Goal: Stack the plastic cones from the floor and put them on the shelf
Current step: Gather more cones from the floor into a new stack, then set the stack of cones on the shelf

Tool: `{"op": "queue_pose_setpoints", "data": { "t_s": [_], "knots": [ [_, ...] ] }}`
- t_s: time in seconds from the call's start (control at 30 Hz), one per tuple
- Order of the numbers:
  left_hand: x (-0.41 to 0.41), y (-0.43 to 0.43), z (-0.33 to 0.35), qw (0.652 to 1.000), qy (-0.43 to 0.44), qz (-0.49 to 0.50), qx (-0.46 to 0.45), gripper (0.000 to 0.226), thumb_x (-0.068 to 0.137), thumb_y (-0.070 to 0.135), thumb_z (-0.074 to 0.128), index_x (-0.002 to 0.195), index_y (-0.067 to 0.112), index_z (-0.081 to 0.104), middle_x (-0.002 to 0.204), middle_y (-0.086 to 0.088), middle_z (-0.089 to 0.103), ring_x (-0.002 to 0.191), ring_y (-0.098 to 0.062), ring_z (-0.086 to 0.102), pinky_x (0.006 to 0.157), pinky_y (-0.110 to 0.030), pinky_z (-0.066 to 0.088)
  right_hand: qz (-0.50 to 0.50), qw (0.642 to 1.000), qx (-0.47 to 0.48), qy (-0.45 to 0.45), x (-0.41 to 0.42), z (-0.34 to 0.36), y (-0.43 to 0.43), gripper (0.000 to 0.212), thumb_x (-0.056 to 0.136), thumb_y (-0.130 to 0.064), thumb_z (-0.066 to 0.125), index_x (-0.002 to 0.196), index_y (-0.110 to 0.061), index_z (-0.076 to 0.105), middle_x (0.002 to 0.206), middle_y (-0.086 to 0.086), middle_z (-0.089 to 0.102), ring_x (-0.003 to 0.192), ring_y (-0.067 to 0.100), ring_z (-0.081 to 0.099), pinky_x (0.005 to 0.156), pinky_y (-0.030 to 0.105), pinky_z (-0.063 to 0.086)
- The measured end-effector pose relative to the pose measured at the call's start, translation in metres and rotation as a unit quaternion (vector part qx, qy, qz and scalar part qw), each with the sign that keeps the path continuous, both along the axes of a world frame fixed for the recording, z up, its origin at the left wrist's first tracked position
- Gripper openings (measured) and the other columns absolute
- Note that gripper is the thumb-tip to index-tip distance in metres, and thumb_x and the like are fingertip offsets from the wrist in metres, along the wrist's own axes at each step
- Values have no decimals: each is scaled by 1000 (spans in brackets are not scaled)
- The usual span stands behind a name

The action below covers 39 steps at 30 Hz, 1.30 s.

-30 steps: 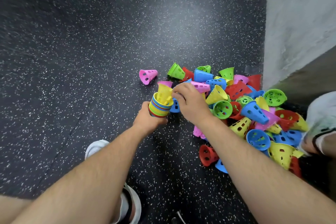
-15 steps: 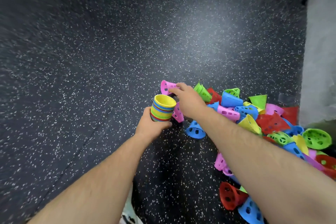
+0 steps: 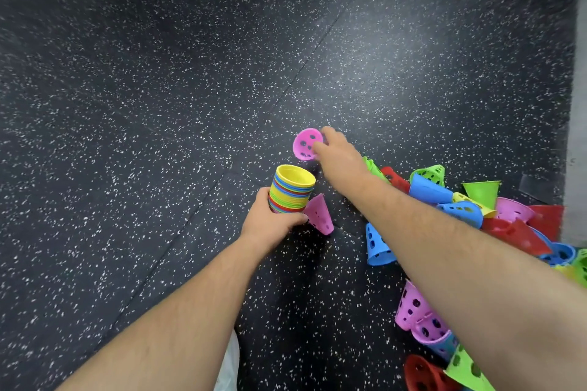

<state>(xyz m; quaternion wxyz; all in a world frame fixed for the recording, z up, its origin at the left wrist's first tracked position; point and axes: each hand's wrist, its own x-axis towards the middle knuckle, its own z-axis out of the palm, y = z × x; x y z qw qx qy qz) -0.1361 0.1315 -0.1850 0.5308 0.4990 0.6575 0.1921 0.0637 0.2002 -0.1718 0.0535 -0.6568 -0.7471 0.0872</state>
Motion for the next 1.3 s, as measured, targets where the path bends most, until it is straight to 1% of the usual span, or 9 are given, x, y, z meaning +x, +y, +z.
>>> {"op": "queue_pose_setpoints", "data": {
  "t_s": [0.17,0.33,0.4,0.57,0.7,0.8,0.97,1.17,1.3],
  "knots": [
    [18,10,12,1000,4,-19,13,62,58,34,90,105,31,51,93,3,70,80,-14,66,76,-33,52,-142,951,120,246,27,42,-11,18,97,-21,52,109,-14,64,119,4,54,105,19,51,94,33,44],
    [48,20,40,998,-1,-50,46,55,66,31,90,108,28,54,94,7,70,87,-14,68,75,-30,51,-120,929,181,300,46,104,-49,19,100,-19,53,110,-12,67,107,-2,59,96,0,47,86,4,31],
    [75,20,57,995,-22,-70,67,56,61,35,89,104,30,54,91,2,71,81,-18,69,73,-34,54,-125,937,167,282,58,121,-67,18,99,-18,55,110,-12,68,100,-4,58,91,-3,44,85,0,31],
    [162,0,116,975,-122,-124,142,52,64,39,92,103,27,58,92,8,73,81,-7,69,74,-30,55,-158,946,74,272,105,173,-129,33,97,-20,54,130,-23,59,113,-2,64,100,9,57,96,29,45],
    [224,-39,174,938,-228,-188,183,51,70,32,93,108,29,59,89,4,74,74,-11,69,68,-32,55,-211,933,179,232,148,232,-199,50,95,-18,59,143,-21,47,148,5,40,134,13,44,113,33,37],
    [258,-76,227,897,-302,-241,215,65,70,7,94,120,16,54,99,-1,71,78,1,67,69,-16,52,-225,911,286,196,177,285,-250,49,95,-15,58,142,-22,48,140,-2,45,130,10,47,107,40,44],
    [291,-134,312,845,-365,-287,265,76,60,25,93,123,28,50,109,-3,66,88,-5,66,75,-24,55,-259,881,367,148,201,377,-333,45,98,-19,58,141,-31,48,123,-6,53,108,12,57,96,34,49],
    [318,-187,403,798,-408,-332,293,73,63,18,98,114,23,46,105,-11,65,85,-15,68,70,-27,56,-274,858,433,6,214,466,-419,47,99,-23,57,144,-21,45,137,-5,46,128,2,43,106,20,37],
    [330,-219,471,765,-438,-374,287,72,48,32,98,108,26,59,95,-9,74,80,-16,72,68,-24,57,-314,846,429,-31,225,512,-474,61,92,-18,61,149,-21,38,149,-5,35,139,6,34,114,29,34]
  ]
}}
